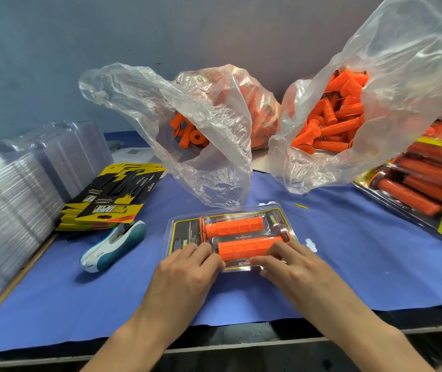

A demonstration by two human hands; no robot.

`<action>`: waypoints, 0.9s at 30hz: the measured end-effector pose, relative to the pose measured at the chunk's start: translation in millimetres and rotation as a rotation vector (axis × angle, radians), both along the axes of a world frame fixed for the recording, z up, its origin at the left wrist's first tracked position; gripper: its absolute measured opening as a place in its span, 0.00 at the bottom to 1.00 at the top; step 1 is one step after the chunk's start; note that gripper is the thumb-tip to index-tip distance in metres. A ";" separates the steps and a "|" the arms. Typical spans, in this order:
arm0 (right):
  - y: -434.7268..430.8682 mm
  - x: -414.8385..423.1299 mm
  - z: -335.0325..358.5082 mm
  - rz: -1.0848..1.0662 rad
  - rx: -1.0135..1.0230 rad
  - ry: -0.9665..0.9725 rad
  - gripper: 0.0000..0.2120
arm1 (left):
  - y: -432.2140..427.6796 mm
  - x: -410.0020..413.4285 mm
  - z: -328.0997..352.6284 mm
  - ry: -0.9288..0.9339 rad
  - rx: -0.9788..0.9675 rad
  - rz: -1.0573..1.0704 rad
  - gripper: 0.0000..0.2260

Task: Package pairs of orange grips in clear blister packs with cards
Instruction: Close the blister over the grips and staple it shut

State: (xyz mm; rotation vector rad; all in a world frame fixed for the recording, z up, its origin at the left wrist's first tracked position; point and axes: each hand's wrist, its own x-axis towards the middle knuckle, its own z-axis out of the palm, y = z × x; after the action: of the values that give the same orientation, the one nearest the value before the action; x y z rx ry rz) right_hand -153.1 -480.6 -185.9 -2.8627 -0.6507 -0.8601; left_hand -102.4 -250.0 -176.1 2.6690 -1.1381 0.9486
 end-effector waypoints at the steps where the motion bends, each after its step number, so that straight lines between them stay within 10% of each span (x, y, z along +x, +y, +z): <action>1: -2.4 -1.8 2.2 -0.003 -0.010 -0.023 0.08 | 0.9 0.2 0.5 0.006 0.000 0.001 0.10; 9: -26.9 -14.1 22.7 -0.233 0.386 -0.147 0.13 | 7.3 4.5 3.8 0.055 -0.025 0.020 0.10; 27: -21.4 -2.3 -0.1 -0.158 -0.024 -0.187 0.11 | 2.9 6.2 -1.7 0.078 -0.027 -0.013 0.08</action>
State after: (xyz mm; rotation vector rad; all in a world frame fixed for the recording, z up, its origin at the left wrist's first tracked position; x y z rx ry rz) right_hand -155.4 -502.1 -186.0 -2.9096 -0.4573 -1.1615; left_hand -96.2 -247.1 -177.8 2.6483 -1.1170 0.8438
